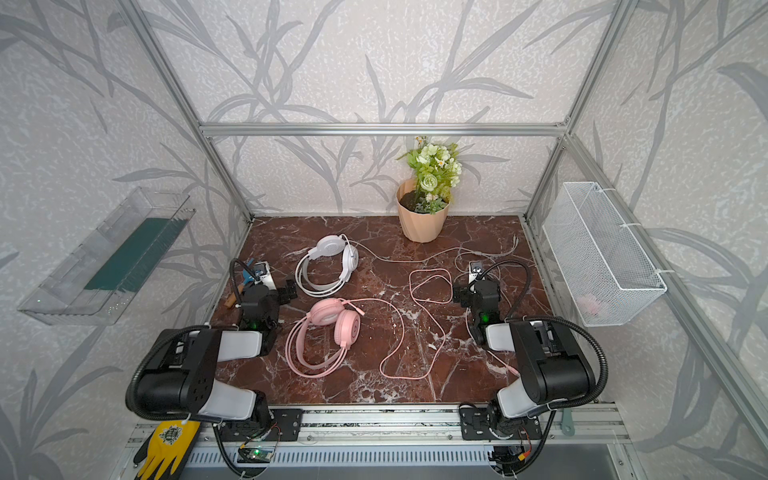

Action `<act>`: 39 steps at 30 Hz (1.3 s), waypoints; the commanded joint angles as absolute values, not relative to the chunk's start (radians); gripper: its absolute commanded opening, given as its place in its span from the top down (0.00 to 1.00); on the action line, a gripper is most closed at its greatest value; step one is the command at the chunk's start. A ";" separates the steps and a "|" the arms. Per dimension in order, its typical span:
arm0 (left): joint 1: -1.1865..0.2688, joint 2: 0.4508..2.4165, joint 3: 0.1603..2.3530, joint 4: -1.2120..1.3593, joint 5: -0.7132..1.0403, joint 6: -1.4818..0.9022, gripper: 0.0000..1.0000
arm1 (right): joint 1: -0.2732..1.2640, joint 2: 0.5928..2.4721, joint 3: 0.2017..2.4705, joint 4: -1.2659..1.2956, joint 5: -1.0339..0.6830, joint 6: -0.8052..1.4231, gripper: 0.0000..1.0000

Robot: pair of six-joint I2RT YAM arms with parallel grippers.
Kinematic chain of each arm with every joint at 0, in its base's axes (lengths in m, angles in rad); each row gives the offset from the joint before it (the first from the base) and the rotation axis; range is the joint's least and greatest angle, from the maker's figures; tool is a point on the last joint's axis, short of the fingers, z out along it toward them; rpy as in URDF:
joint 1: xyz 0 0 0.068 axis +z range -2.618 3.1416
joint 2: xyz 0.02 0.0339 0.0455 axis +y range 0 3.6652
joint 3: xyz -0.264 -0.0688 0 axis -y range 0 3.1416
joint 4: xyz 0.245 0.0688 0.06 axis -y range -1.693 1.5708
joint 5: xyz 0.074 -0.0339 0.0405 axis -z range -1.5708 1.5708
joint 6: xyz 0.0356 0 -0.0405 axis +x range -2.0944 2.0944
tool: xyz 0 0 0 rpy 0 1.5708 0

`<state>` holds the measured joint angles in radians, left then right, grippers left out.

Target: Wrap the headphones

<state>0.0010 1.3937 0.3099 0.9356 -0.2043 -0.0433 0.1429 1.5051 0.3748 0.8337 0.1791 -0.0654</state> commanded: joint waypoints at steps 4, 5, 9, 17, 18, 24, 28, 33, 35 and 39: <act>0.000 1.166 0.387 0.625 -0.165 -0.029 0.01 | 0.159 1.372 0.397 0.713 0.181 -0.086 0.01; 0.000 1.132 0.424 0.528 -0.155 -0.039 0.01 | 0.161 1.352 0.400 0.691 0.178 -0.089 0.01; -0.001 1.031 0.610 0.117 -0.078 -0.095 0.01 | 0.176 1.251 0.425 0.571 0.166 -0.087 0.01; -0.046 0.975 0.892 -0.444 -0.063 -0.254 0.01 | 0.207 1.107 0.544 0.249 0.087 -0.111 0.01; -0.061 0.983 0.927 -0.525 -0.064 -0.270 0.01 | 0.210 1.097 0.558 0.216 0.078 -0.114 0.01; -0.204 1.048 1.072 -0.847 -0.100 -0.358 0.01 | 0.231 1.065 0.608 0.113 0.032 -0.134 0.01; -0.237 1.098 1.114 -1.011 -0.033 -0.435 0.01 | 0.266 1.068 0.651 0.050 0.034 -0.163 0.01; -0.249 1.124 1.117 -1.151 0.060 -0.579 0.01 | 0.301 1.065 0.664 0.018 0.048 -0.181 0.01; -0.255 1.121 1.090 -1.159 0.103 -0.643 0.01 | 0.308 1.063 0.659 0.015 0.059 -0.172 0.01; -0.284 1.140 1.015 -1.161 0.144 -0.701 0.01 | 0.317 1.052 0.638 0.015 0.076 -0.158 0.01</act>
